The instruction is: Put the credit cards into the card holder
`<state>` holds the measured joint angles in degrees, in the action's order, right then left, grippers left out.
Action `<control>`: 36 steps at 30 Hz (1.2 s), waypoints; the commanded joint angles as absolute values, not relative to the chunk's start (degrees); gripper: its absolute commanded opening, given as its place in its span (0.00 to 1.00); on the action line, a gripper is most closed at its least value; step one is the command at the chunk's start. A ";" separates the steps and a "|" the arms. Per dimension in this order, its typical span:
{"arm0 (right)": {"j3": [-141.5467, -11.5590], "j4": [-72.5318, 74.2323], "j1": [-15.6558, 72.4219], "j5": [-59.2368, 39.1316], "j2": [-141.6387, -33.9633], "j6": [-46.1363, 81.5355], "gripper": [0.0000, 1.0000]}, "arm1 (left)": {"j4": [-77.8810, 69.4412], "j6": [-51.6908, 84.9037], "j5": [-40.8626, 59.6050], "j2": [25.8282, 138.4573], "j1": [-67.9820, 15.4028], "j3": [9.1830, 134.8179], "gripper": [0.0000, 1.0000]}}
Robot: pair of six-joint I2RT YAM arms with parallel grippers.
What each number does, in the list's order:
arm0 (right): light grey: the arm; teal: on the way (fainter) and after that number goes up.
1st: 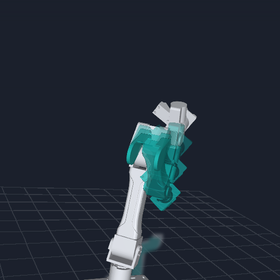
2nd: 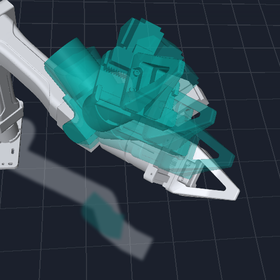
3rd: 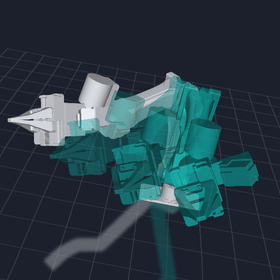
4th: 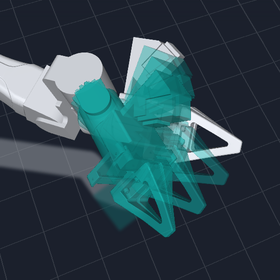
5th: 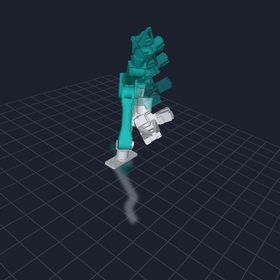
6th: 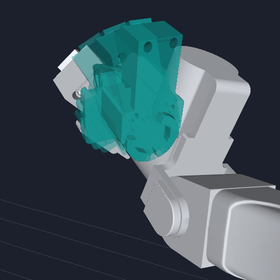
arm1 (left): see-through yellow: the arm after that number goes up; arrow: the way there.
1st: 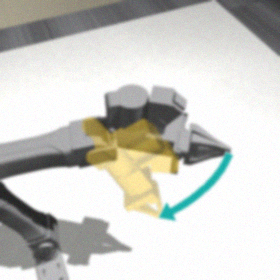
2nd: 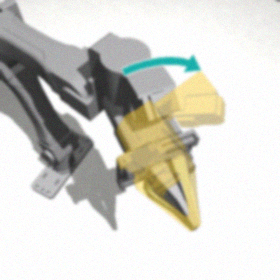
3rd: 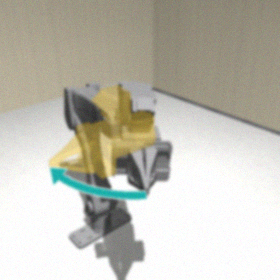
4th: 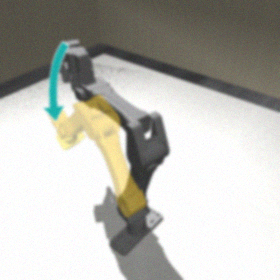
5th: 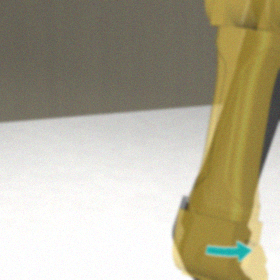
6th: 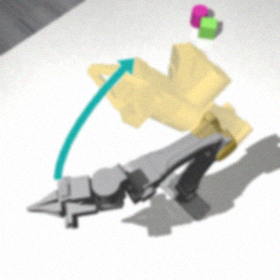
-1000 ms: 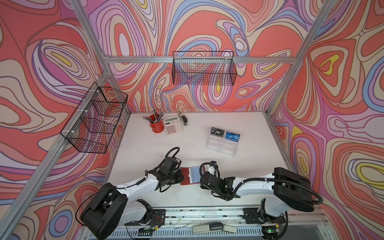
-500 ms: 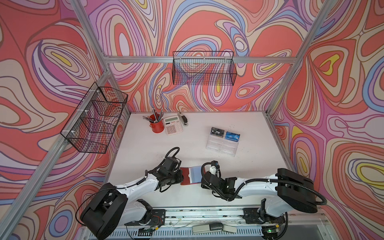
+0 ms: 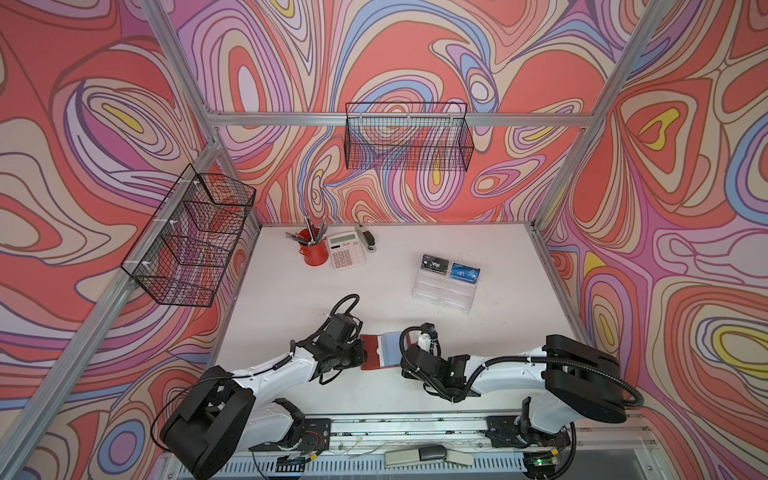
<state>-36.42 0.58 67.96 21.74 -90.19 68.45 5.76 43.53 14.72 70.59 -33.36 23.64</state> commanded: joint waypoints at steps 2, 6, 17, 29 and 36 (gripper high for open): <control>-35.48 1.79 68.38 21.91 -88.82 69.46 0.11 | 8.41 42.98 13.36 70.40 -33.31 23.95 0.08; -35.43 2.17 68.38 21.87 -88.93 69.17 0.13 | 8.35 42.98 13.13 70.40 -33.37 23.95 0.08; -35.17 1.42 68.82 23.17 -87.62 69.90 0.13 | 8.35 42.98 13.27 70.49 -33.34 23.97 0.08; -34.80 1.44 69.13 23.57 -87.88 70.71 0.14 | 8.35 42.98 13.23 70.49 -33.38 23.91 0.07; -34.63 1.44 69.08 23.89 -88.37 71.22 0.14 | 8.68 42.89 13.10 70.14 -33.36 23.90 0.07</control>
<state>-35.29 1.96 68.71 22.65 -87.64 70.04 5.78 43.53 14.70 70.59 -33.36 23.64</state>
